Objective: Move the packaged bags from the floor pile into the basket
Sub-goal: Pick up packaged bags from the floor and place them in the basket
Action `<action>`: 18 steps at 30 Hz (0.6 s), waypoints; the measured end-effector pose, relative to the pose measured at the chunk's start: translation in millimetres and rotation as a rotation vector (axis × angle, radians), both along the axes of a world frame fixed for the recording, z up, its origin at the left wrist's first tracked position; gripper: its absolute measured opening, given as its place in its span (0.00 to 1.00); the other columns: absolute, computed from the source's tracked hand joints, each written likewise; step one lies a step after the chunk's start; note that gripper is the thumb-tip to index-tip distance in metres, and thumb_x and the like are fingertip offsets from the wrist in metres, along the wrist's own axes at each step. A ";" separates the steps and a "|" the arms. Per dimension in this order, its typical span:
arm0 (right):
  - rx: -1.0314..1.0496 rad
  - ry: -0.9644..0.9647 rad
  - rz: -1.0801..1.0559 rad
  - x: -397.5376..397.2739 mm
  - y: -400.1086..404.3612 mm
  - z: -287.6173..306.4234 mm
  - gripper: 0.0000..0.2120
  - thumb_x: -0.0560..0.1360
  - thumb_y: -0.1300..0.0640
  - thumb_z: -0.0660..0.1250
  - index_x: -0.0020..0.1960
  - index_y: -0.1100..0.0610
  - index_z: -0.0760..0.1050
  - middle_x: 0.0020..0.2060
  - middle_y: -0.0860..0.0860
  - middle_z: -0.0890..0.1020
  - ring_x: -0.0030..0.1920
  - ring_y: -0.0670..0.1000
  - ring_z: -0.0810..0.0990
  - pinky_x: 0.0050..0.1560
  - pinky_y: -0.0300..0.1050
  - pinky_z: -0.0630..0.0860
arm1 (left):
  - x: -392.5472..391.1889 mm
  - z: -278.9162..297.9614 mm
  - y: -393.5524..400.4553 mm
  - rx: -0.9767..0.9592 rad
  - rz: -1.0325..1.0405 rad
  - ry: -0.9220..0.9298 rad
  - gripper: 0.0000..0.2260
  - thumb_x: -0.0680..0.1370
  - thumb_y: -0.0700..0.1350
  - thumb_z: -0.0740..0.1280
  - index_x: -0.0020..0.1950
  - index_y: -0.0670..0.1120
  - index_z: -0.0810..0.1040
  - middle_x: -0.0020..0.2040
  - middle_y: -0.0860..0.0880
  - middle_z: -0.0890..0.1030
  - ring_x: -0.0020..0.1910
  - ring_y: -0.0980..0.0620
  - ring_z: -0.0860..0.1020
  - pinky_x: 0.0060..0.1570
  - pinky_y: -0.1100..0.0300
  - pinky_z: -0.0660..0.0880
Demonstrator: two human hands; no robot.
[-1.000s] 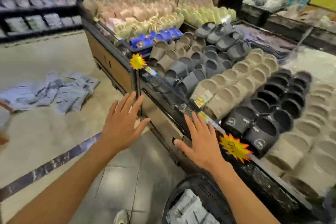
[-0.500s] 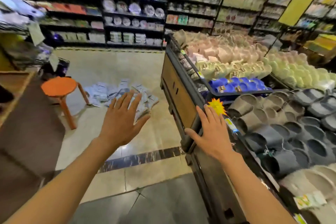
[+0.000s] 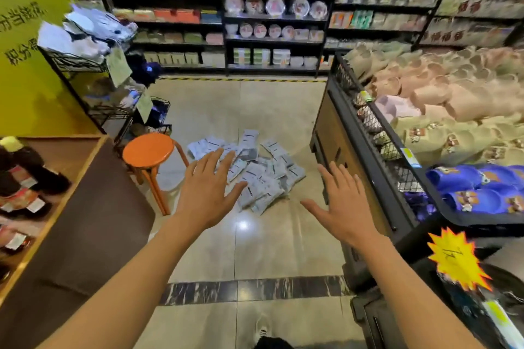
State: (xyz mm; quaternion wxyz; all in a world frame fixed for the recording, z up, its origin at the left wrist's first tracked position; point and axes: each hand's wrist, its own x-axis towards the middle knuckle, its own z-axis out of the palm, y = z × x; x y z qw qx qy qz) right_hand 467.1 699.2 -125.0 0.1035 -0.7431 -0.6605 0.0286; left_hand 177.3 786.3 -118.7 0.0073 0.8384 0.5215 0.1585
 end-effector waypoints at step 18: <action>-0.055 0.076 0.112 57.4 401.0 -35.3 0.48 0.74 0.23 0.47 0.84 0.52 0.54 0.82 0.58 0.61 0.82 0.60 0.58 0.80 0.58 0.54 | 59.5 -54.6 369.7 -0.144 0.109 -0.038 0.33 0.81 0.65 0.55 0.76 0.44 0.72 0.71 0.38 0.77 0.69 0.35 0.76 0.63 0.37 0.74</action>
